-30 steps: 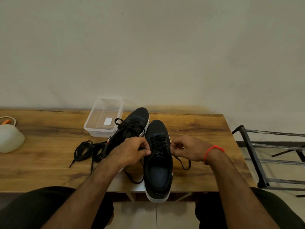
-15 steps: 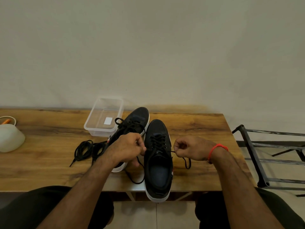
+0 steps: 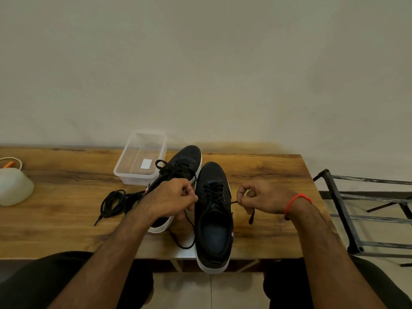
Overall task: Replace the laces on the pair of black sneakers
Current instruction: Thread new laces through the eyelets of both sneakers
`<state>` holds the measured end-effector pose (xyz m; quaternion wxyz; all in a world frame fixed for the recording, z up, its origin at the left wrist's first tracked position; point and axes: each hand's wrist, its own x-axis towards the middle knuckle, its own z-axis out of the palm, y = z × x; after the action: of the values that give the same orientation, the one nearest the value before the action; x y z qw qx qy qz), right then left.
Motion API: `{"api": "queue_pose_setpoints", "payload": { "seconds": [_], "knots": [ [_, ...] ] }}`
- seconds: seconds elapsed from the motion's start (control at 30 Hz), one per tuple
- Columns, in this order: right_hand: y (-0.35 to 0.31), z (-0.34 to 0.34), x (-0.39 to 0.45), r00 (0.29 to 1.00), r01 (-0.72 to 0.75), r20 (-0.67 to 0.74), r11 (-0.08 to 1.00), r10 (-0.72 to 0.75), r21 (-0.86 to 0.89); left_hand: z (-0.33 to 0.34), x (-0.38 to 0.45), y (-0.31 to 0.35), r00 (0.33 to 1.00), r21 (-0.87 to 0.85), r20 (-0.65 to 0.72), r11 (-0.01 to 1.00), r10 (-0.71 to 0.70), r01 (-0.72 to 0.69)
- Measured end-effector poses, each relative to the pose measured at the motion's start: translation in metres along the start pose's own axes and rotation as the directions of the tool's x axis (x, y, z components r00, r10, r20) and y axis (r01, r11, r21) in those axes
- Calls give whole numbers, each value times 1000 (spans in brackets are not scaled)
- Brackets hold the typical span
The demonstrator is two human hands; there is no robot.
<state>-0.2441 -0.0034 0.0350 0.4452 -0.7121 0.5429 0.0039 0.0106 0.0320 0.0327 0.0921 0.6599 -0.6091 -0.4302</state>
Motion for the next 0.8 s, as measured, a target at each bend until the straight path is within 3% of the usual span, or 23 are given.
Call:
{"api": "queue_pose_setpoints", "payload": {
  "seconds": [0.1,0.23,0.37,0.47,0.6,0.8],
  "knots": [
    [0,-3,-1,998,47,-53,988,-40,147,-9,-1,-3,996,-34,-42,996,81,-82],
    [-11,-3,-5,982,176,-130,921,-139,348,-18,-9,6,983,-209,-89,962,162,-177],
    [-29,-5,-13,958,288,-196,721,-212,630,-29,-22,19,977,-432,-54,877,206,-209],
    [-39,-9,-23,925,374,-257,547,-280,749,-42,-37,29,969,-585,-33,782,243,-217],
    [-51,-10,-40,863,489,-361,403,-354,774,-54,-59,45,955,-702,-54,669,292,-244],
    [-80,-19,-66,777,628,-552,441,-303,642,-68,-86,72,914,-730,-115,591,389,-343]
  ]
}}
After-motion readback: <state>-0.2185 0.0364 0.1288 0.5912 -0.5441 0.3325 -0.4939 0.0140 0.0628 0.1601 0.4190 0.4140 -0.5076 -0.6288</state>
